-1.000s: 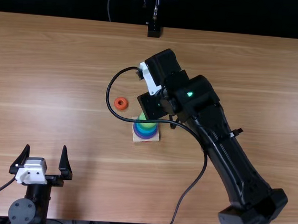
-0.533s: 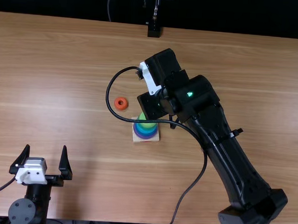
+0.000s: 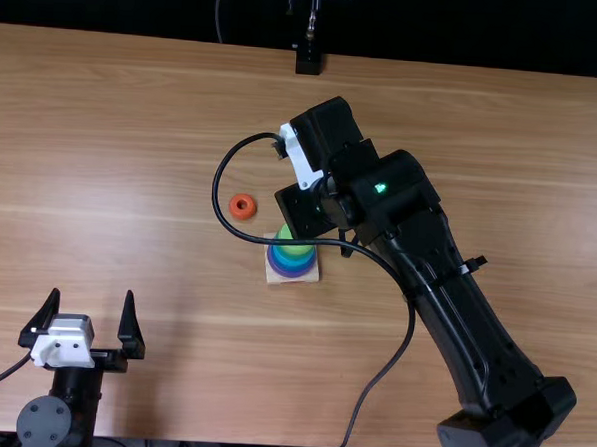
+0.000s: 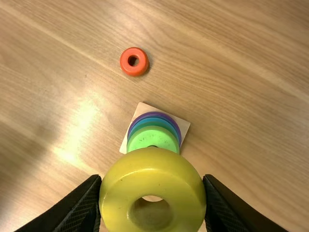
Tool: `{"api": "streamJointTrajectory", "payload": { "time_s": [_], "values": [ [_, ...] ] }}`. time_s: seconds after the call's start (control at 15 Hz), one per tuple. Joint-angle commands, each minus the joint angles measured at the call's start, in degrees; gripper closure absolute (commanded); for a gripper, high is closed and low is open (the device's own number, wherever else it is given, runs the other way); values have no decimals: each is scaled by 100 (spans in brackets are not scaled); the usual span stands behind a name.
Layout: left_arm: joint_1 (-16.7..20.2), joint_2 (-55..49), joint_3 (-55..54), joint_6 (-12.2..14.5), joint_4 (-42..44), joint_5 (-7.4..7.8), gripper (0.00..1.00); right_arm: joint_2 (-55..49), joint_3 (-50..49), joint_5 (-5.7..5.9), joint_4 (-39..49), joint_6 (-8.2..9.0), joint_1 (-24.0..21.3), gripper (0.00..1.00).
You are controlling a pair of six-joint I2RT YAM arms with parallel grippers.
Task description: Build the Hanoi tower: stack the rings onto the peg from bottom to top in this color order: purple, dark blue, light blue, dark green, light green, yellow, orange.
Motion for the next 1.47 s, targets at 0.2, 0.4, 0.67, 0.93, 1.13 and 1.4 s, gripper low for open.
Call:
{"api": "streamJointTrajectory", "payload": {
  "time_s": [0.2,0.4,0.67,0.93,1.13,1.4],
  "values": [
    [50,-62,-43,-1,-223,-75,0,166,79,2,-7,2,-39,100],
    [50,-62,-43,-1,-212,-75,0,166,-18,2,-7,2,-39,100],
    [50,-62,-43,-1,-212,-75,0,166,-53,-8,-28,13,-39,100],
    [50,-62,-43,-1,-212,-75,0,192,-62,-29,-49,13,-39,100],
    [50,-62,-43,-1,-223,-75,0,192,-193,-29,-28,13,-39,100],
    [50,-62,-43,-1,-212,-75,0,192,-308,-40,-7,13,-39,100]
  ]
}}
